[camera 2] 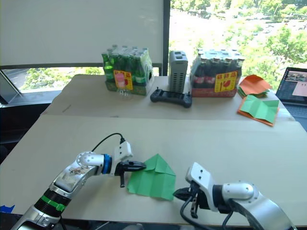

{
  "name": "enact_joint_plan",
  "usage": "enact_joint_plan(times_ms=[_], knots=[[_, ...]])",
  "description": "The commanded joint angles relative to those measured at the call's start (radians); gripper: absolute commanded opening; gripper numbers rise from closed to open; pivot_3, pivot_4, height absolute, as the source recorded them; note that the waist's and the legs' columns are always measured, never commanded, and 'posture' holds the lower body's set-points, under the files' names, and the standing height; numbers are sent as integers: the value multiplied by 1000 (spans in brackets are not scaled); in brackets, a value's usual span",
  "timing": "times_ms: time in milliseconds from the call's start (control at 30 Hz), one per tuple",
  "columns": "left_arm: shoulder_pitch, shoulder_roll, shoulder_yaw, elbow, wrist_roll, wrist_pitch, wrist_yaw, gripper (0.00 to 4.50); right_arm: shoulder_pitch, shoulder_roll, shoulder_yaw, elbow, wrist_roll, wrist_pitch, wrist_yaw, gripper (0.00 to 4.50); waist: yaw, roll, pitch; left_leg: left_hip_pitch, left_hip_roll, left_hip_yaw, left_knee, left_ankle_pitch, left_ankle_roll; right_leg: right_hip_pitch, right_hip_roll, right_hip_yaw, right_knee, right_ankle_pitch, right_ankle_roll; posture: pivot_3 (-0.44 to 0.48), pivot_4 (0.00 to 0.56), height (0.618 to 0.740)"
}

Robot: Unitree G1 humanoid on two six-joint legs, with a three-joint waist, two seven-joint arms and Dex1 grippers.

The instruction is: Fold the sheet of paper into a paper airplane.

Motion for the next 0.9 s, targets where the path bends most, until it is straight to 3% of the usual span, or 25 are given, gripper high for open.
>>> enact_joint_plan(times_ms=[33, 233, 467, 900], knots=[[5, 4, -17, 8, 25, 12, -2, 39, 25, 13, 46, -68, 17, 6, -36, 0, 0, 0, 0, 0, 0, 0, 0, 0, 0, 0, 0, 0, 0, 0, 0, 0, 150, 675], [-15, -10, -25, 1, 31, 22, 4, 39, 45, 87, 117, -35, -75, -8, -196, 0, 7, 0, 0, 0, 0, 0, 0, 0, 0, 1, -1, 0, 0, 0, 0, 0, 150, 675], [-49, -19, -27, 25, 35, 25, -7, 39, 80, 111, 144, -42, -103, -4, -261, 0, 16, 0, 0, 1, 0, 0, 0, 0, 0, 0, 0, 0, 0, 0, 0, 0, 150, 675], [-81, -53, -49, 62, 57, 3, -36, 39, 117, 118, 36, 13, -178, -18, -387, 0, 22, -1, 0, 2, -1, 0, 1, 0, 0, 2, 0, 1, 0, 1, 1, 0, 150, 675]])
